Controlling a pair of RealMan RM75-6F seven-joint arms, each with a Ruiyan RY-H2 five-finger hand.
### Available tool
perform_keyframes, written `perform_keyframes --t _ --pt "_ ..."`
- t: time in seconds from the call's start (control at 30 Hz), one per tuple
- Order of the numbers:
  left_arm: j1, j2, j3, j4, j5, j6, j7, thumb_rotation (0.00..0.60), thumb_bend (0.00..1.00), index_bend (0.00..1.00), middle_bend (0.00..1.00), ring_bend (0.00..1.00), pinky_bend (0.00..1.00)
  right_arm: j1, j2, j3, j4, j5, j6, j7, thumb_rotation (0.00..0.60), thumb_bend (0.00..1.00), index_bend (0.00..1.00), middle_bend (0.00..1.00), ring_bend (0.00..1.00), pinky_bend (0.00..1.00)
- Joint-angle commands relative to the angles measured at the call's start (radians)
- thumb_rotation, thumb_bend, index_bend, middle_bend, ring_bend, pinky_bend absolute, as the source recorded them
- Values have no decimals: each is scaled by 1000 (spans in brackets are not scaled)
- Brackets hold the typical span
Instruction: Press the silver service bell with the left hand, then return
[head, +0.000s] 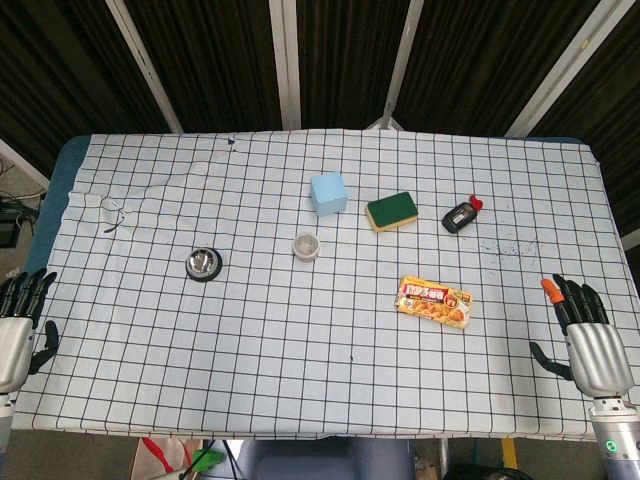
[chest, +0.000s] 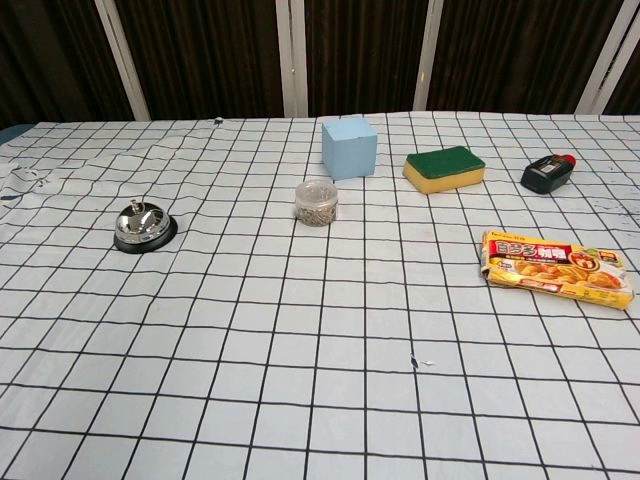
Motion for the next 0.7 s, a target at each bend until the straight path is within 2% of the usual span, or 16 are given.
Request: perform_keyframes --t 0.03,0.7 --pt "-2 -1 -2 2 -5 -5 3 600 875 48 46 0 0 1 -1 0 1 2 -3 -2 600 305 77 4 24 0" --pt "-21 -11 8 7 4 -43 21 600 874 48 46 0 0 -3 3 0 2 -3 8 7 600 304 77 4 24 0"
